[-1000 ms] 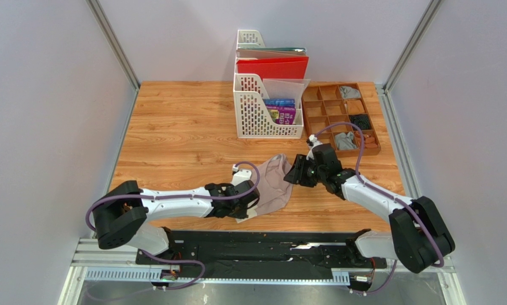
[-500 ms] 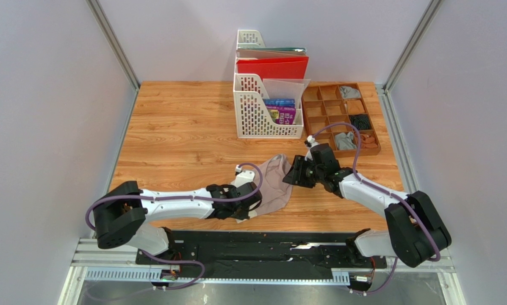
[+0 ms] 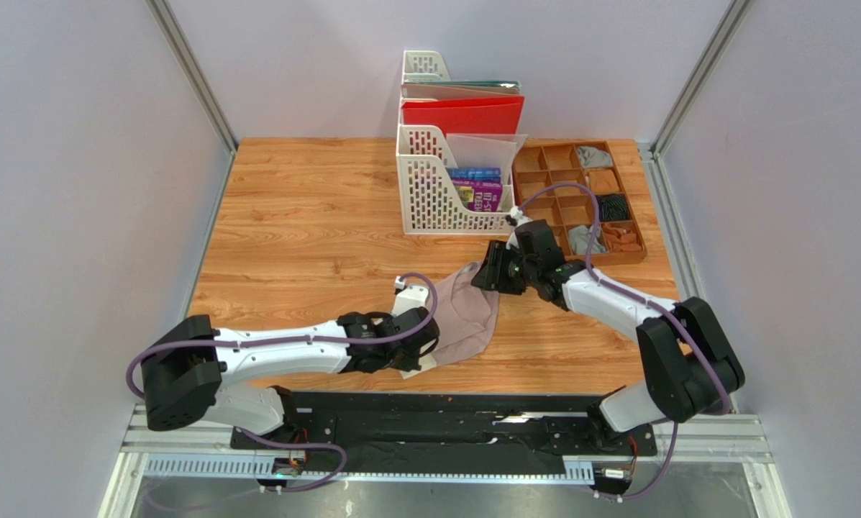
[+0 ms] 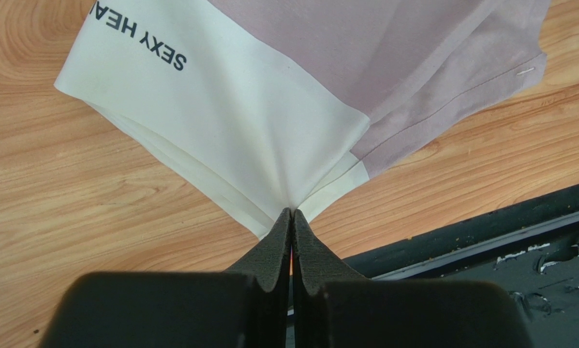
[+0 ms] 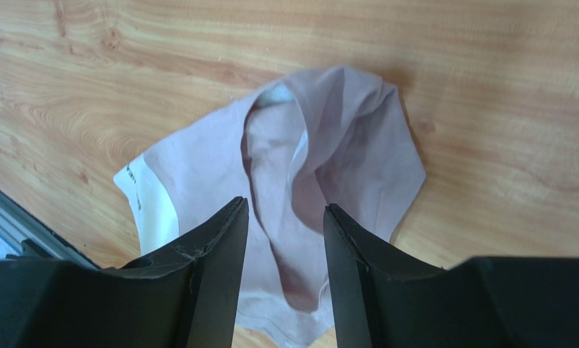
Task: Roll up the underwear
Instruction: Adjust the underwear at the center of the board.
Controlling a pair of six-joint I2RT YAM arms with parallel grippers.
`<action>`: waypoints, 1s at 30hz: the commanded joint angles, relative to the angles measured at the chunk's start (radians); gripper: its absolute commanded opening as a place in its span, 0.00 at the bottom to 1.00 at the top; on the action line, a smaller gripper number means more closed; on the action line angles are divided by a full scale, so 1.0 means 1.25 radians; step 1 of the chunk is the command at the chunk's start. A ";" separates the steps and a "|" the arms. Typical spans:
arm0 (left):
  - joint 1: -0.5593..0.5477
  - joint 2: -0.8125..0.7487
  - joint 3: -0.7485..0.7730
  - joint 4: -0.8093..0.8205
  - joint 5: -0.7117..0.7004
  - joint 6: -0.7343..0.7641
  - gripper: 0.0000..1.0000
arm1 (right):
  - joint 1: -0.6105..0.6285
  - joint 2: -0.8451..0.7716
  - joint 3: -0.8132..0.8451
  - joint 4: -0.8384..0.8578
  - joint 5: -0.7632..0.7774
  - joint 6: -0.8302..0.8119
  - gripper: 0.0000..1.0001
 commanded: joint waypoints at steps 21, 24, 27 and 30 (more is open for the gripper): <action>-0.014 -0.124 -0.063 -0.030 -0.011 -0.013 0.00 | 0.003 0.000 0.024 -0.008 0.025 -0.015 0.00; -0.014 -0.138 -0.072 -0.041 -0.012 -0.015 0.00 | 0.003 -0.031 0.010 -0.021 0.031 -0.014 0.00; -0.014 -0.142 -0.083 -0.036 0.000 -0.017 0.00 | 0.003 -0.037 -0.010 -0.025 0.042 -0.015 0.00; -0.016 -0.136 -0.090 -0.024 0.018 -0.015 0.00 | 0.003 -0.020 -0.013 -0.033 0.052 -0.016 0.00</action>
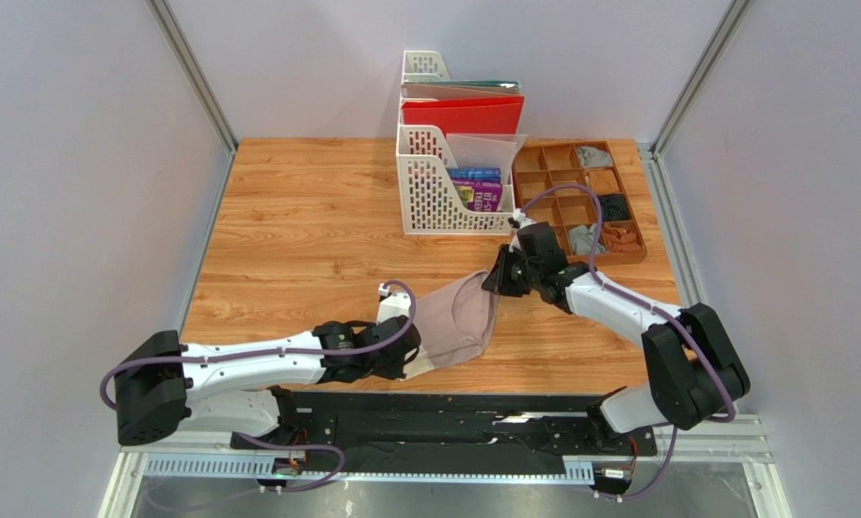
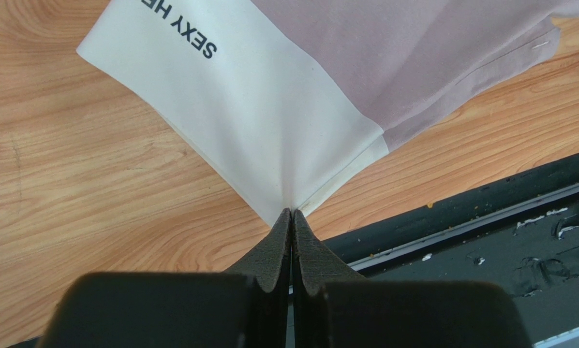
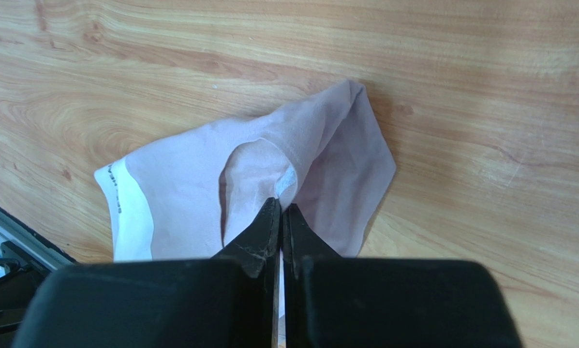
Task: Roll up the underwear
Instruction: Adjust the underwear at the center of the board.
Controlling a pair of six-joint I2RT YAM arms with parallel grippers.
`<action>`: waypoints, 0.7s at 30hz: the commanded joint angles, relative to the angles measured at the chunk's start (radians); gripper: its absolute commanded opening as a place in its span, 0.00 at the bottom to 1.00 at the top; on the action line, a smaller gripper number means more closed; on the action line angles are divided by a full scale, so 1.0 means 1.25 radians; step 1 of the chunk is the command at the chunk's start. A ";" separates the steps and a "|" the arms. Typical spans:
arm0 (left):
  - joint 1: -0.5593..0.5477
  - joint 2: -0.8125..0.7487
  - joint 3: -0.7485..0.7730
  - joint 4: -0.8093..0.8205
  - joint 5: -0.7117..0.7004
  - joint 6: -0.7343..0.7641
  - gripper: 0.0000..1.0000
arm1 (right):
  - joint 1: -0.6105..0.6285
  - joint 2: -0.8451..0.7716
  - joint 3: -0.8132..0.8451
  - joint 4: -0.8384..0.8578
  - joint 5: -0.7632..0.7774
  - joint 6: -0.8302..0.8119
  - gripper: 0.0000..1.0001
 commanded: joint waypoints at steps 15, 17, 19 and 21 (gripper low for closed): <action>-0.023 0.023 -0.022 0.046 0.060 0.008 0.00 | 0.003 0.012 -0.033 -0.022 0.056 0.005 0.00; -0.027 0.028 -0.022 0.051 0.076 0.010 0.11 | 0.003 0.021 -0.036 -0.020 0.063 0.005 0.00; -0.029 0.024 -0.023 0.050 0.084 0.014 0.30 | 0.003 0.033 -0.037 -0.017 0.068 0.002 0.01; -0.029 0.007 -0.027 0.045 0.089 0.019 0.40 | 0.003 0.041 -0.033 -0.013 0.071 -0.002 0.03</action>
